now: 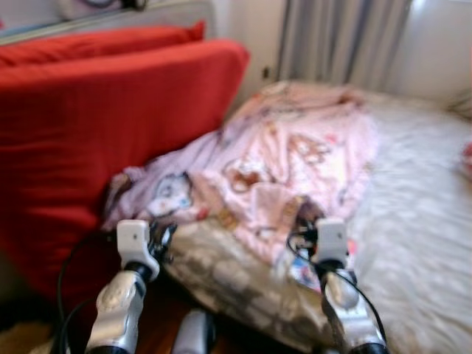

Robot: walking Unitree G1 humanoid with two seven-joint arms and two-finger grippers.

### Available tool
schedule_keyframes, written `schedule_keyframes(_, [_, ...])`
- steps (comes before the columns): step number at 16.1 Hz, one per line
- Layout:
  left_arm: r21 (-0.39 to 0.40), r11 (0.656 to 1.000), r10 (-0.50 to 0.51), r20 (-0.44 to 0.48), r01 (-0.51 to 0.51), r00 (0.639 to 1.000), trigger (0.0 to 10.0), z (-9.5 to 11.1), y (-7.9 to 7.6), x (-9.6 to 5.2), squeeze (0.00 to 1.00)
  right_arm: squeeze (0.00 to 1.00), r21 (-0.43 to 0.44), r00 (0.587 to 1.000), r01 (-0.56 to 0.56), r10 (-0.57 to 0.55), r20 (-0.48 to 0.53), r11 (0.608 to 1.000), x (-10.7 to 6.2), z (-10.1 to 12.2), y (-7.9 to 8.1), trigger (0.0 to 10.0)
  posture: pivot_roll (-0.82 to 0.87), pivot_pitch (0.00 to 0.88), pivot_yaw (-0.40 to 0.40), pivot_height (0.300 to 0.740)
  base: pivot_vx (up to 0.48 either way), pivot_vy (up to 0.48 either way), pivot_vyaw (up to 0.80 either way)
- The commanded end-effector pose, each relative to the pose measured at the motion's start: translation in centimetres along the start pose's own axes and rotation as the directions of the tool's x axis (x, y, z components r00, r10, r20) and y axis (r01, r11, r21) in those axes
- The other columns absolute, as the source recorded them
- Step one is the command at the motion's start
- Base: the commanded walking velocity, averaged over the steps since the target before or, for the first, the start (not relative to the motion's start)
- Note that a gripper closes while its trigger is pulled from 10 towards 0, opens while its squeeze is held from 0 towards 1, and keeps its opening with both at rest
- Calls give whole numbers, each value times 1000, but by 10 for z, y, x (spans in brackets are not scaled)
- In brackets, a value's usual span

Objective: Clean up the room

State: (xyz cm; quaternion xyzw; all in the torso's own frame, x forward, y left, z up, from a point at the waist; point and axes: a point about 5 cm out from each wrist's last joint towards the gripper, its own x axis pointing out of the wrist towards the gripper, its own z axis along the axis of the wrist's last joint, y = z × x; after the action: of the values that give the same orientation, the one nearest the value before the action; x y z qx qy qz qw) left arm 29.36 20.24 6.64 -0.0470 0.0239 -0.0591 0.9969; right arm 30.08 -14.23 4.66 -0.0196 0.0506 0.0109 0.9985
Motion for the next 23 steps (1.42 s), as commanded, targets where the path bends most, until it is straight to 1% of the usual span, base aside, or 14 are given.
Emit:
schedule_keyframes(1, [-3,1000,-9,-6,9,1000,10000,1,-1,3,0,0,13,1000,14,-14,-3,1000,-1,-1,-2,10000,6,6,-2,600,0,0,0])
schedule_keyframes(3, [-4,1000,-17,-10,17,1000,10000,1,-2,2,0,0,13,998,60,-60,-9,998,-2,-3,-6,10000,6,10,-1,600,0,0,0])
schedule_keyframes(5, [-5,1000,-22,-13,22,1000,10000,0,-2,2,0,0,20,993,116,-115,-37,993,-1,-6,-12,10000,8,14,-1,600,0,0,0])
schedule_keyframes(8, [-9,999,-37,-14,37,999,10000,0,-5,3,0,0,75,985,167,-164,-53,983,-2,-8,-21,10000,12,17,0,600,0,0,0])
schedule_keyframes(9, [-7,999,-39,-12,39,999,10000,1,-5,4,0,0,80,983,174,-168,-74,982,-2,-11,-22,10000,11,16,1,600,0,0,0])
schedule_keyframes(14, [-2,999,-38,-8,38,999,10000,3,-4,4,0,0,90,985,152,-143,-97,984,-1,-13,-16,10000,14,18,4,595,0,0,0])
schedule_keyframes(16, [0,999,-37,-10,37,999,10000,3,-4,4,0,0,95,989,137,-131,-72,986,-1,-11,-14,10000,15,19,4,565,0,0,0])
schedule_keyframes(17, [1,999,-36,-11,36,999,10000,3,-3,4,0,0,111,990,133,-127,-57,985,-1,-10,-14,10000,15,19,4,565,0,0,0])
schedule_keyframes(23, [2,1000,-27,-17,27,999,10000,2,-2,4,0,0,112,991,129,-123,-60,985,-1,-9,-15,10000,15,19,3,565,0,0,0])
